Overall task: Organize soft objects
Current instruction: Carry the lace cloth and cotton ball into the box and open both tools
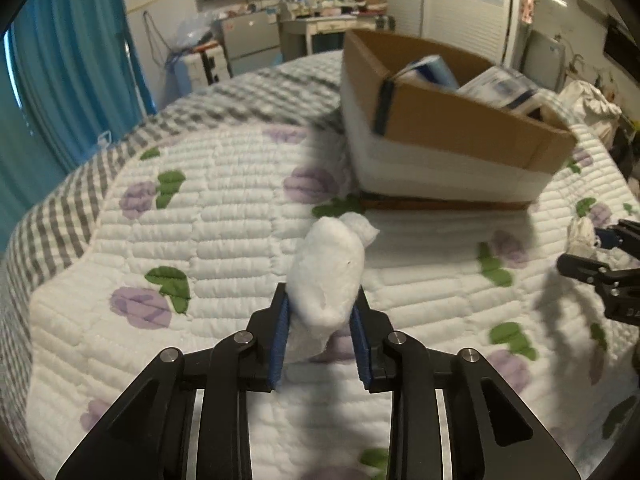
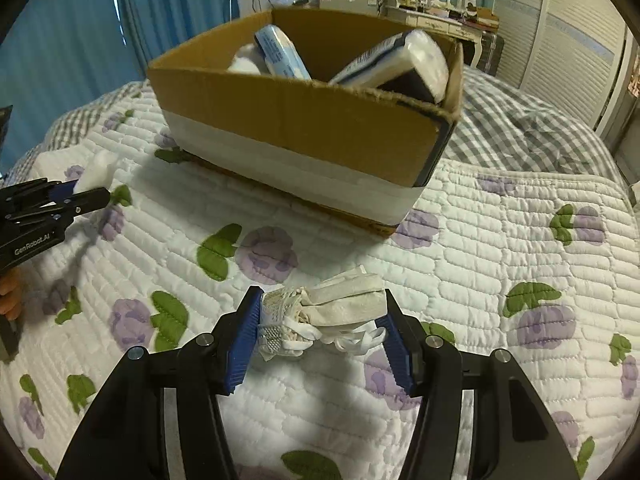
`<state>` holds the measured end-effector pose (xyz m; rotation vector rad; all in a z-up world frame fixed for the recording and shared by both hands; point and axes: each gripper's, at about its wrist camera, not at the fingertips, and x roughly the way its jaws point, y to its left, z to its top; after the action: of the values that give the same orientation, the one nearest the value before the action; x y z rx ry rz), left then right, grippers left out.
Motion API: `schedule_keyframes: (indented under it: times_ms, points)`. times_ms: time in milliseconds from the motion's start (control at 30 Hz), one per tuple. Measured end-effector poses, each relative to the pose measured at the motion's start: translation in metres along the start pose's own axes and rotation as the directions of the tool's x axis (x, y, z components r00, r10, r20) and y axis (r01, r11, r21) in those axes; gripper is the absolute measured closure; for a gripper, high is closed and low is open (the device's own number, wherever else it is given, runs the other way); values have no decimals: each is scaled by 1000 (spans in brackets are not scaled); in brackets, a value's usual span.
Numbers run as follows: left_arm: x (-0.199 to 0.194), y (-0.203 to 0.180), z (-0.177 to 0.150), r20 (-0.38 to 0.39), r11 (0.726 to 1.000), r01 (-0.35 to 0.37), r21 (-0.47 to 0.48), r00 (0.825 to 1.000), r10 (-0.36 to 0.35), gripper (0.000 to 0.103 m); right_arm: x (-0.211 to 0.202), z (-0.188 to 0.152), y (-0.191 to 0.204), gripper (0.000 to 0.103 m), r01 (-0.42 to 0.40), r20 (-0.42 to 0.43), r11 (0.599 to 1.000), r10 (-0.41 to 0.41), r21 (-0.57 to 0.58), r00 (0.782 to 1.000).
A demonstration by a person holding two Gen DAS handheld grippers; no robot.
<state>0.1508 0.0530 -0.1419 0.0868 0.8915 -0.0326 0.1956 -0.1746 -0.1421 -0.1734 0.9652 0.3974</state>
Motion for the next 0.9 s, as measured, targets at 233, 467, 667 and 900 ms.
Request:
schedule_keyframes:
  times_ms: [233, 467, 667, 900]
  points:
    - [-56, -29, 21, 83, 998, 52, 19, 995, -53, 75, -49, 7, 15, 46, 7, 89, 999, -5, -32, 996]
    - [-122, -65, 42, 184, 995, 64, 80, 980, -77, 75, -130, 30, 27, 46, 0, 241, 999, 8, -36, 970]
    - [-157, -79, 61, 231, 995, 64, 70, 970, -79, 75, -186, 56, 23, 46, -12, 344, 1000, 18, -20, 939]
    - [-152, -84, 88, 246, 994, 83, 65, 964, -97, 75, -204, 89, 23, 46, 15, 390, 999, -1, -33, 921]
